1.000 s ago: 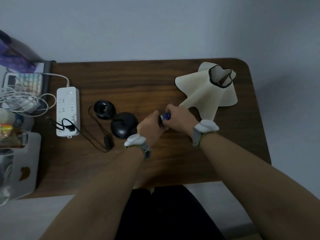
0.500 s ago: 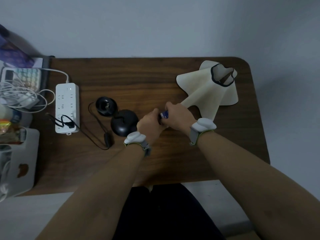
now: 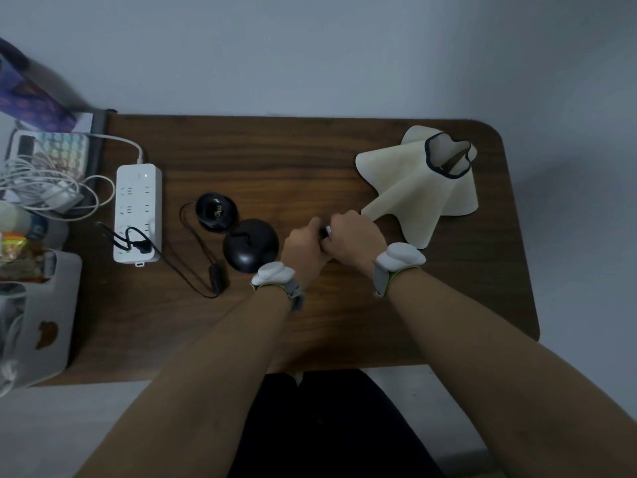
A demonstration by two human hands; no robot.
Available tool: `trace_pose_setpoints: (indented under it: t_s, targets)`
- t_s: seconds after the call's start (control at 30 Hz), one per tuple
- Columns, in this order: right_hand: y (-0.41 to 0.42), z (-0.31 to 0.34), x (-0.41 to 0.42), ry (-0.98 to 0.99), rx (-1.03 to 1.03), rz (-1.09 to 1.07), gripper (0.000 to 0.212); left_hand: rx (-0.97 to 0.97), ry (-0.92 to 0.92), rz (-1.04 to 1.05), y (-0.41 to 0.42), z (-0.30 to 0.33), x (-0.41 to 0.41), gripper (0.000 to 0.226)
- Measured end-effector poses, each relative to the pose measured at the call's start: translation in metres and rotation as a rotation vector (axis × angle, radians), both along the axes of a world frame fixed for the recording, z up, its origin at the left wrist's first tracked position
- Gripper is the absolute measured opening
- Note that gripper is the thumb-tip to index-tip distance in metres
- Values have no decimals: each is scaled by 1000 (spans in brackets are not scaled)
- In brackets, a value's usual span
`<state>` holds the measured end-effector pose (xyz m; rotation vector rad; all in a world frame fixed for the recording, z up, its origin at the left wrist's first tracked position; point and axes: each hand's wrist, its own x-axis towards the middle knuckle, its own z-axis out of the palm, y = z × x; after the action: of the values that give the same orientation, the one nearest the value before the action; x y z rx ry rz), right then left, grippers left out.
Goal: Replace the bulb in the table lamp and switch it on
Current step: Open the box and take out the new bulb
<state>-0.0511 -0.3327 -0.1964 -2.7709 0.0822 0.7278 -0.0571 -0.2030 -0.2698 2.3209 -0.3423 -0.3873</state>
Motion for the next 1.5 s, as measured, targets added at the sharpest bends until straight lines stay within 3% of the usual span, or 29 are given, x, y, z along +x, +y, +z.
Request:
trace_pose_setpoints:
  t_s: [0.43, 0.77, 1.0, 1.13, 1.23, 1.37, 1.5]
  targets:
    - [-11, 1, -6, -45, 137, 4, 23, 10, 42, 16, 0, 2, 3, 33]
    - [-25, 3, 4, -6, 261, -186, 32, 35, 79, 22, 3, 6, 4, 44]
    - [-51, 1, 0, -41, 292, -182, 20, 62, 61, 16, 5, 9, 5, 49]
    - [-63, 4, -4, -149, 134, -119, 32, 62, 71, 9, 4, 10, 4, 54]
    - [-59, 5, -4, -250, -1, -49, 24, 73, 75, 11, 3, 10, 3, 57]
    - [-52, -1, -6, -217, -20, 33, 6, 92, 70, 15, 2, 13, 3, 58]
    - [-50, -6, -10, -166, 32, -3, 19, 117, 66, 19, 2, 15, 3, 60]
